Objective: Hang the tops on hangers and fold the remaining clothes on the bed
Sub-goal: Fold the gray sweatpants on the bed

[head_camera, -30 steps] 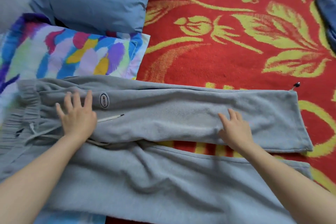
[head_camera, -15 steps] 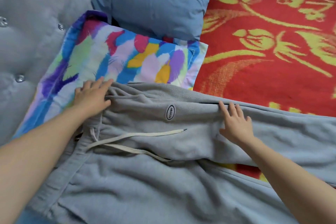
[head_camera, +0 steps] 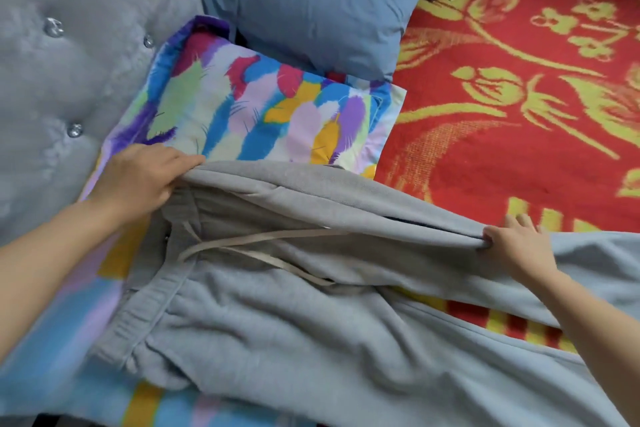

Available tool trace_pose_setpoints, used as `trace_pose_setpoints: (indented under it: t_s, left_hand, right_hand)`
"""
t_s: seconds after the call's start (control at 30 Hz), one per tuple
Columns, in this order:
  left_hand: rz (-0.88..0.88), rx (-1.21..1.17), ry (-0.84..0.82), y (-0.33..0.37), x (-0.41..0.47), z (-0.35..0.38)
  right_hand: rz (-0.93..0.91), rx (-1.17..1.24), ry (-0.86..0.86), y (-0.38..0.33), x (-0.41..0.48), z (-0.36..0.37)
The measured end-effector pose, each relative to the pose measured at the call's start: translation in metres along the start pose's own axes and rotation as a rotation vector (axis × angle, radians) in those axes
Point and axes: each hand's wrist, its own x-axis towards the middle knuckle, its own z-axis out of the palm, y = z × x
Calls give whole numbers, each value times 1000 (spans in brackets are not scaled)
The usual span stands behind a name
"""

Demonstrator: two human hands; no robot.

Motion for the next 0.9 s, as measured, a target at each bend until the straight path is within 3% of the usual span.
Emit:
trace_pose_setpoints:
  t_s: [0.07, 0.1, 0.2, 0.33, 0.4, 0.5, 0.67, 0.8, 0.9]
  left_hand:
    - [-1, -3, 62, 8, -20, -10]
    - [-7, 3, 84, 12, -32, -12]
    - [-21, 29, 127, 29, -73, -13]
    - [-102, 20, 109, 52, -108, -18]
    - [-135, 39, 116, 60, -116, -20]
    - [-158, 118, 145, 65, -123, -24]
    - [-265, 214, 190, 74, -150, -27]
    - [-277, 284, 80, 97, -204, 1]
    - [-287, 284, -135, 110, -223, 14]
  right_hand:
    - [-129, 116, 8, 5, -20, 3]
    - [-171, 139, -71, 3, -29, 5]
    - [-133, 135, -324, 0, -61, 23]
    - [-119, 93, -419, -6, -90, 49]
    - [-157, -50, -381, -11, -102, 61]
    - [-104, -42, -268, -18, -116, 60]
    - [8, 139, 308, -6, -150, 63]
    - [-143, 129, 297, -2, -209, 97]
    - [-248, 145, 94, -16, -241, 123]
